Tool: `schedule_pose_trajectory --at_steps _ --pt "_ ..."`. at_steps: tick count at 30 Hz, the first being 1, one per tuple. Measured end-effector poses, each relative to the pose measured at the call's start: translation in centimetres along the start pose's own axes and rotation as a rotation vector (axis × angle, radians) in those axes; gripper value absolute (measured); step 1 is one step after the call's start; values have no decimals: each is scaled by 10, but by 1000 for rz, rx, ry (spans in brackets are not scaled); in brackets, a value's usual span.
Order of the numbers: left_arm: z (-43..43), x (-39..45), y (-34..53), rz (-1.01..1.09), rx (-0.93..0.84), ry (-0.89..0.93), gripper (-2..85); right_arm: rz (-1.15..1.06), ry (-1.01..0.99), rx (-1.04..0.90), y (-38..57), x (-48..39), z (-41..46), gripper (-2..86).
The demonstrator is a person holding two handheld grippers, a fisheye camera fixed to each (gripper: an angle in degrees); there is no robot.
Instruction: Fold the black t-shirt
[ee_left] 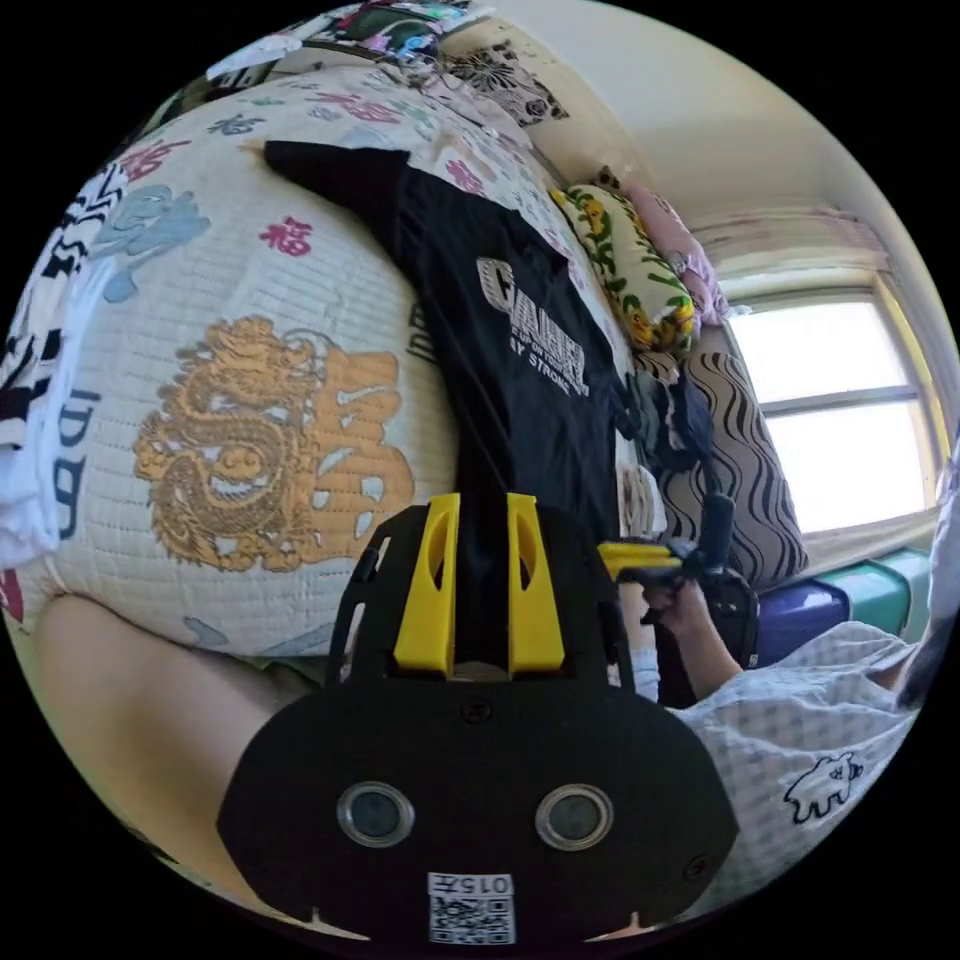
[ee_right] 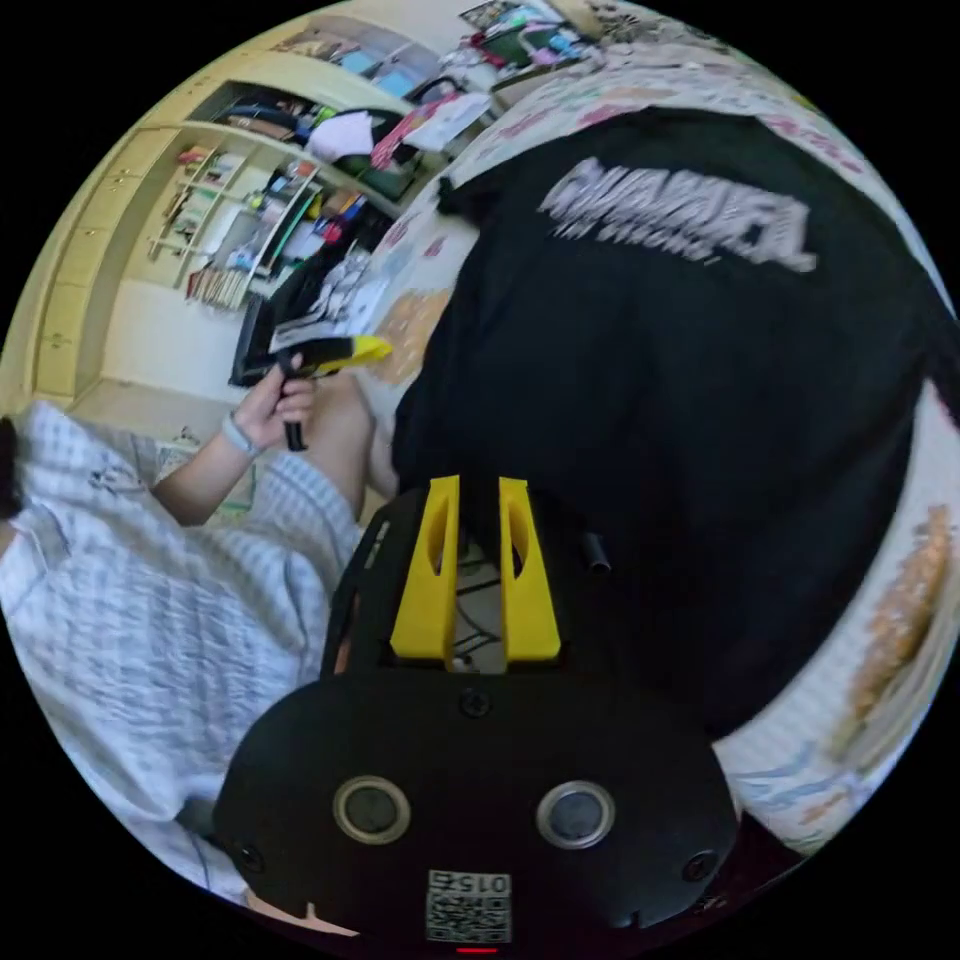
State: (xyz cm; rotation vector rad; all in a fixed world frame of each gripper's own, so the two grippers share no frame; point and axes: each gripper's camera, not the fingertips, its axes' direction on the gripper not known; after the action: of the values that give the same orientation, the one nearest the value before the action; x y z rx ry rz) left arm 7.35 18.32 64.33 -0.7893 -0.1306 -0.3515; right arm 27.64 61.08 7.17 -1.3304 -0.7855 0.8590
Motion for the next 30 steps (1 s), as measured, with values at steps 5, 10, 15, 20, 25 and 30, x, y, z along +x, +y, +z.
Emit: schedule_pose_trajectory --at_steps 5,10,15,20,25,30 --pt "39 -26 -22 43 -2 62 86 -11 115 -74 -9 -60 86 83" --pt "57 -55 -47 64 -74 70 3 61 118 -146 -34 -72 120 17" --pt "-37 -95 -29 105 109 -104 -6 -107 25 -22 -61 -129 114 12" --pt "-65 -167 -3 -110 127 -187 23 -221 107 -205 -104 -173 172 62" --pt "-26 -165 32 -41 -80 -46 90 -150 61 -160 -75 -155 145 64" --pt "41 -143 16 61 -332 -137 108 228 298 49 -9 -80 60 66"
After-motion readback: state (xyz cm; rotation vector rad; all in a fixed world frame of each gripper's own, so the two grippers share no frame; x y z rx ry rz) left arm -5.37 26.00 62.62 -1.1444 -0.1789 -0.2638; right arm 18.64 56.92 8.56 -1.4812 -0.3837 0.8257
